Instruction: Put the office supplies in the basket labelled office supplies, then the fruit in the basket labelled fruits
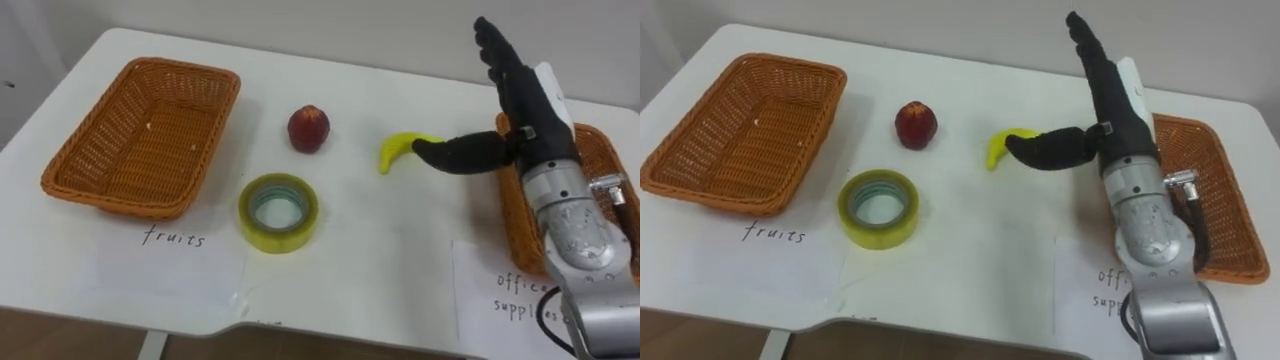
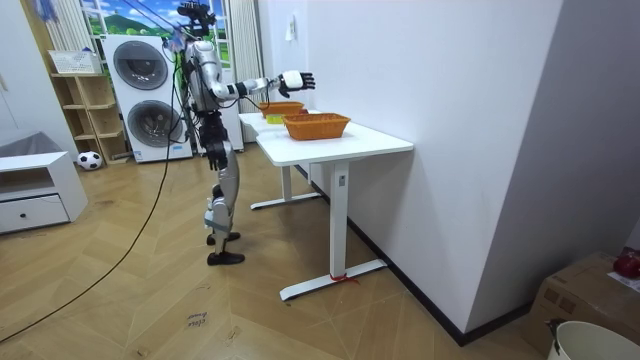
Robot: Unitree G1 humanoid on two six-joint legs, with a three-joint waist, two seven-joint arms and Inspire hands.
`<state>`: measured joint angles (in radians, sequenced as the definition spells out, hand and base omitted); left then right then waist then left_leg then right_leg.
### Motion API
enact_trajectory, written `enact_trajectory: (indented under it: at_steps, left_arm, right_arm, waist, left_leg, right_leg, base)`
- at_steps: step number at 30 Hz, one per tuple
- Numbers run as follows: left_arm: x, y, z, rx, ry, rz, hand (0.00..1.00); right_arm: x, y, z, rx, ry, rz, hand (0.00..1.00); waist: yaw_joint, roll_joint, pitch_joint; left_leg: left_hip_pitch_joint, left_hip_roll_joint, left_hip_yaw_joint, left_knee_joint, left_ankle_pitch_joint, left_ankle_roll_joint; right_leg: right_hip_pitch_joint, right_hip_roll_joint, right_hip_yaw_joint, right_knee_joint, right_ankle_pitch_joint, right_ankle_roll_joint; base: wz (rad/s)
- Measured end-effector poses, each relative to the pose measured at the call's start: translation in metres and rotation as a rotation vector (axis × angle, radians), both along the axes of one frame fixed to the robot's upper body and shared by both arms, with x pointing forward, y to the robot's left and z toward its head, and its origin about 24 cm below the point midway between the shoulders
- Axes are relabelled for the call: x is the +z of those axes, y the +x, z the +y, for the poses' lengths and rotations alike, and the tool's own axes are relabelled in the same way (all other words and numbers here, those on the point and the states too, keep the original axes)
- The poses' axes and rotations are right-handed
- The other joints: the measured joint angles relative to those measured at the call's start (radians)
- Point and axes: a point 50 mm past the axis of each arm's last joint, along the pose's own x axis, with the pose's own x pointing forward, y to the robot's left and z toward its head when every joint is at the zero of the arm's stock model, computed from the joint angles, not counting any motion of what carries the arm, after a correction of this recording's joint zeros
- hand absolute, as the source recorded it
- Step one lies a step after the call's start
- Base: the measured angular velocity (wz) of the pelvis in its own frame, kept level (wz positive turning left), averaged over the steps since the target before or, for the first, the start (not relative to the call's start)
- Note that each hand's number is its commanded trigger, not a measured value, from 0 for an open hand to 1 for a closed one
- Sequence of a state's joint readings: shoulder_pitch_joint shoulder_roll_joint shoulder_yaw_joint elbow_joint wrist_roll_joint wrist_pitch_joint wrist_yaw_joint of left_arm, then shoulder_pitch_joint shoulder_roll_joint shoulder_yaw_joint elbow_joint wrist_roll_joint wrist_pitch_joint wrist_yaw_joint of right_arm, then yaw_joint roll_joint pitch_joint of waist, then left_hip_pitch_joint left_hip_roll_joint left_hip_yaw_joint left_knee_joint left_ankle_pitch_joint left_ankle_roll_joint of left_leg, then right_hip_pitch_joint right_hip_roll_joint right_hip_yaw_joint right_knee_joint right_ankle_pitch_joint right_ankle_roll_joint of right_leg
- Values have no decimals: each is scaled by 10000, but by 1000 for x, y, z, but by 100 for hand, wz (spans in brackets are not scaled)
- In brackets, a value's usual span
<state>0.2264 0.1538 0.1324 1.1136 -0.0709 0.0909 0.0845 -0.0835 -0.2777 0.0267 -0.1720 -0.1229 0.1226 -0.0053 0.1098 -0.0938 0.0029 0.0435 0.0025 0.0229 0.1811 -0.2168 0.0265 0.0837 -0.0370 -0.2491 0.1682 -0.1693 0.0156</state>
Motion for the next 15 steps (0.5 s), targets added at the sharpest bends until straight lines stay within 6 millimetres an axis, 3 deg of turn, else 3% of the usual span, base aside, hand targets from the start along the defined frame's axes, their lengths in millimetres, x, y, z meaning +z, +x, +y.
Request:
enact_trajectory:
  at_steps: [5, 9, 15]
  left_arm:
    - [1, 8, -2, -349, -36, -280, 0]
    - [1, 14, -3, -472, -86, -494, 0]
    - [2, 19, -2, -915, 0, -533, 0]
  right_arm:
    - [-3, 2, 21, 868, 75, 242, 0]
    - [5, 10, 36, 1410, 140, -50, 0]
    - [-1, 24, 47, 1702, -23, 308, 0]
  waist:
    - [164, 28, 13]
    - [356, 12, 10]
    - [433, 40, 31]
  left_leg:
    - [-7, -2, -62, 43, 16, -18]
    - [-22, -9, -151, 52, 18, -20]
    - [-44, -73, -369, 80, 36, 0]
  right_leg:
    - [-4, 6, -13, 1, 0, 0]
    - [11, -5, -140, 2, 0, 0]
    - [61, -59, -279, -19, -1, 1]
  base:
    - [2]
    - [7]
    - [12]
